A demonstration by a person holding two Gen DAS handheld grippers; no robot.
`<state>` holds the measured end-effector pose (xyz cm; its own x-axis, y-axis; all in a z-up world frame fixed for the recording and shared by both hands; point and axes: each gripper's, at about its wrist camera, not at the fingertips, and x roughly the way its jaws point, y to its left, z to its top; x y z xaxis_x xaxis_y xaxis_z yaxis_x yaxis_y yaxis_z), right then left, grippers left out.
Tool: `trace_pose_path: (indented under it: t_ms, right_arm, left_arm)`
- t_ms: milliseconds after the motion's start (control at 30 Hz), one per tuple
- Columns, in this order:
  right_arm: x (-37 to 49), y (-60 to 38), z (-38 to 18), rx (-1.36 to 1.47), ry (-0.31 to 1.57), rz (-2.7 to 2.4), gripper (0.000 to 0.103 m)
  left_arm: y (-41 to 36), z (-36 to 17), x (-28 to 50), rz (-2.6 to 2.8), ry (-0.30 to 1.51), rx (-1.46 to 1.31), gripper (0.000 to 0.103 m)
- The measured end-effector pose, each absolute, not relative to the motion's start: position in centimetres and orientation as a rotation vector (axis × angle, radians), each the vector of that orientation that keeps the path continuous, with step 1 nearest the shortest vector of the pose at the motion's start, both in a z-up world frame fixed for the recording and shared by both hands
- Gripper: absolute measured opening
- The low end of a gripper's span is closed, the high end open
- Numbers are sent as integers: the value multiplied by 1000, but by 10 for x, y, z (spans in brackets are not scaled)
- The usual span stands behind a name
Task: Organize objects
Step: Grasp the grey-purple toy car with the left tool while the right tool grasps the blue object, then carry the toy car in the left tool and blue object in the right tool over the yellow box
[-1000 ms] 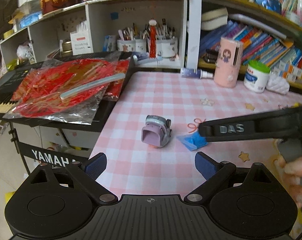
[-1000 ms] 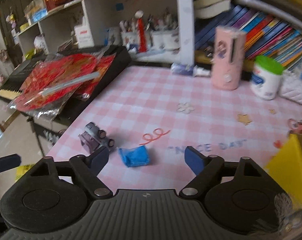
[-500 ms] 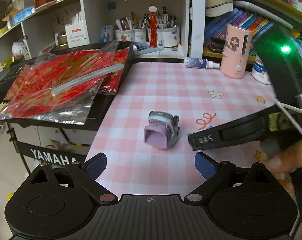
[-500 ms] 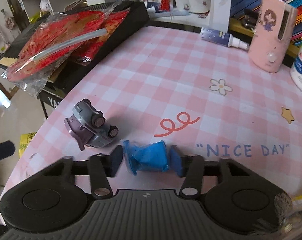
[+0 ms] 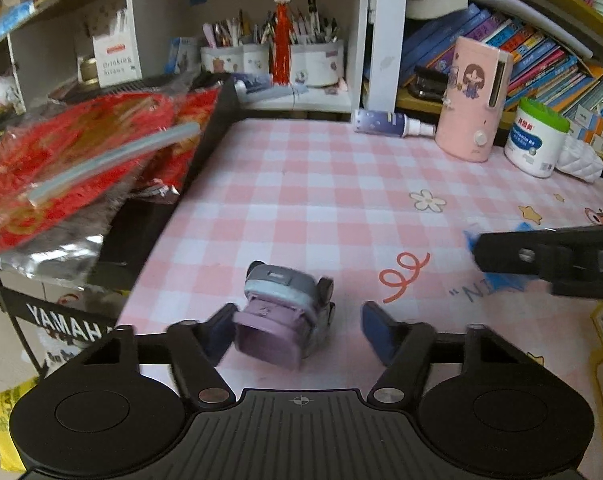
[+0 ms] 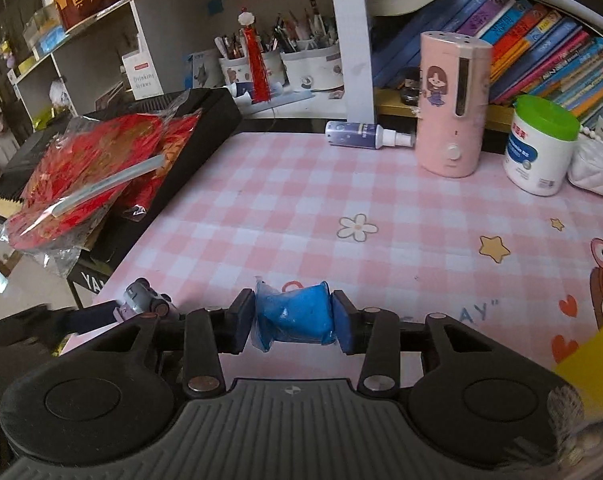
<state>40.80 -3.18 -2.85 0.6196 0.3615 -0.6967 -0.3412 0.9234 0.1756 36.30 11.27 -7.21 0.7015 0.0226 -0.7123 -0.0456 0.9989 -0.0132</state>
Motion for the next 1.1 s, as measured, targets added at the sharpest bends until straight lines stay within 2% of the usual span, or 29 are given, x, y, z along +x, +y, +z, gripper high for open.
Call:
trace_pose_path:
  t_ms: [33,100,633,1100]
  right_arm:
    - [406,-34,-28,28,809,403,39]
    - [403,-37,-28,33,813,400,39]
    - [361,-55,-30,38,840,399,39]
    - [293,-65,-24,17,837,423,39]
  left_arm:
    - [113,-74,365,32,801,-40,44]
    - [115,-76,365,28,809,-56,38]
    - [124,-22,295,-25,709,-187,38]
    - [130,-3,210,1,671,-211,38]
